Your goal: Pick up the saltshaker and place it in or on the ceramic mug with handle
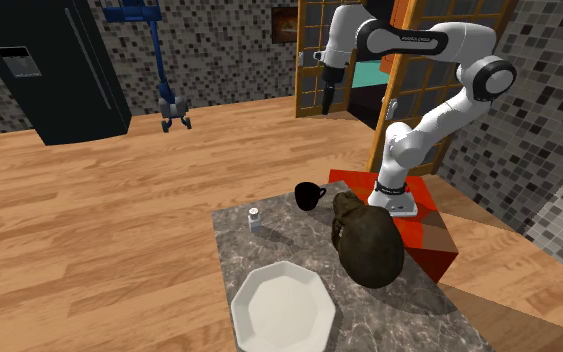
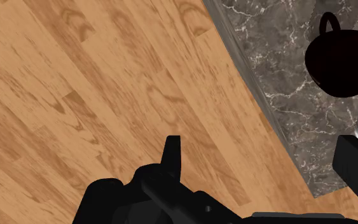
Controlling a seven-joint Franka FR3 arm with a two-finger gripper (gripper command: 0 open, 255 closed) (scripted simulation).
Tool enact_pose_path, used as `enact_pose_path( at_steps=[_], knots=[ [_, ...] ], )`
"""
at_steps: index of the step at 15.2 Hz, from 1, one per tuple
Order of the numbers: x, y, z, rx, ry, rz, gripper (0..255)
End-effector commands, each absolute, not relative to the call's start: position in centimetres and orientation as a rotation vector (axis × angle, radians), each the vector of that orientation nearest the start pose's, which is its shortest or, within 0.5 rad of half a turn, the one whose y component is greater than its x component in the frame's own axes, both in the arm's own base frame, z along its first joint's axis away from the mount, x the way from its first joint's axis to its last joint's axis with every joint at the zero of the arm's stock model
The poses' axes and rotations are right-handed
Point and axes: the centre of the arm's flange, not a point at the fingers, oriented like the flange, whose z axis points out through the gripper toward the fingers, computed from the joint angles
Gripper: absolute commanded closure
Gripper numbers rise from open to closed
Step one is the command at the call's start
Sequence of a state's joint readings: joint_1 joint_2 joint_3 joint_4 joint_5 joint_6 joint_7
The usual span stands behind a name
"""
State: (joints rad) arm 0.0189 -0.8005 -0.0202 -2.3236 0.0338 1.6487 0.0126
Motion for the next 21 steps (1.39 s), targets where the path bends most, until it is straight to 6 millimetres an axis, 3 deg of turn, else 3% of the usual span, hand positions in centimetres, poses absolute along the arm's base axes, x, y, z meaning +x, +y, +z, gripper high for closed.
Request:
enact_pose_path(
  at_steps=[1,21],
  knots=[
    [31.1,0.1,61.8,-3.086,0.014,-0.193,0],
    [45.6,20.3,50.4,-3.126,0.031,-0.071,0]
  ],
)
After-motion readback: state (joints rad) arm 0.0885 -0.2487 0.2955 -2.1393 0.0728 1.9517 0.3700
